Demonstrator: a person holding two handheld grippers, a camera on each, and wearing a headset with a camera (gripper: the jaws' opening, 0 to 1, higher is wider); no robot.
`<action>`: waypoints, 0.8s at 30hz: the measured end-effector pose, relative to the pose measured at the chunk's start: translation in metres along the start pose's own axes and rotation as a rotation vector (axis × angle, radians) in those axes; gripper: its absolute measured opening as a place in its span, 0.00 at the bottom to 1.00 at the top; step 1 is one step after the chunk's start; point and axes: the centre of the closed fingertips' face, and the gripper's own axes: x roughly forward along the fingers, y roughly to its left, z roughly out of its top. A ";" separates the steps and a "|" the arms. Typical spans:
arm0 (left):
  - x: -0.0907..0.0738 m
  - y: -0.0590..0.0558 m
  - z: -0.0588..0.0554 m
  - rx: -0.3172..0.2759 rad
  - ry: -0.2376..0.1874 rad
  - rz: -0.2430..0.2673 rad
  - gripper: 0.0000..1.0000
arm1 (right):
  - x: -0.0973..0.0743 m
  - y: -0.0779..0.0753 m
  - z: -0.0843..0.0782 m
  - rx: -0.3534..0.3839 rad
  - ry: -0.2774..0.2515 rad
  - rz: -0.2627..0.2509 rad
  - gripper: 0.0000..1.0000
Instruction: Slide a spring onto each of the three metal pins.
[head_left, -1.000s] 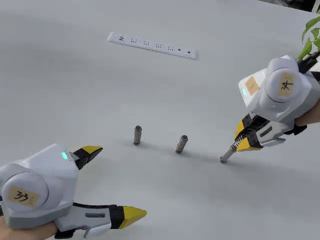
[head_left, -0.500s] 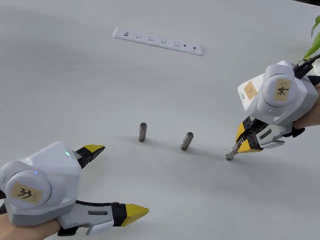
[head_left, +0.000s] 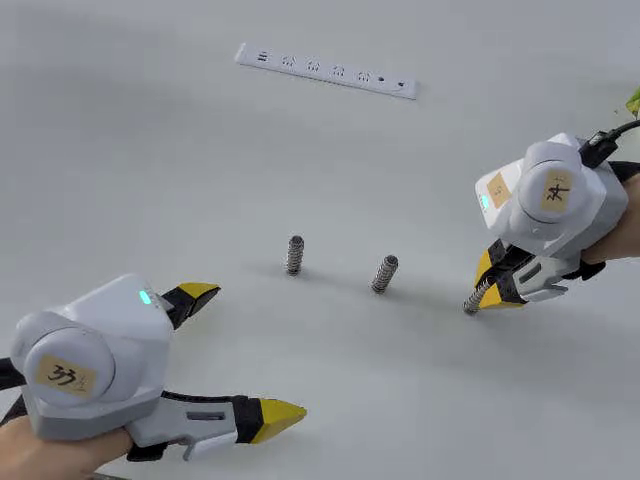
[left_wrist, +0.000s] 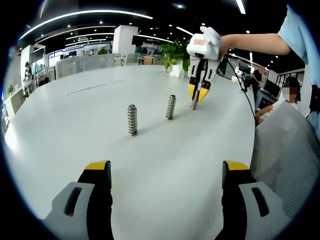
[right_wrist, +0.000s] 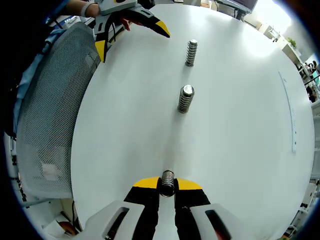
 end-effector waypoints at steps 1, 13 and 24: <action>0.000 0.000 0.000 0.001 0.000 0.001 0.90 | 0.001 -0.001 -0.001 -0.001 0.001 0.000 0.07; 0.000 0.000 0.000 0.000 0.002 0.000 0.90 | 0.003 0.001 -0.001 0.008 -0.002 -0.009 0.07; -0.002 -0.001 0.003 0.010 -0.002 -0.001 0.90 | 0.008 0.002 -0.003 0.001 0.002 -0.001 0.09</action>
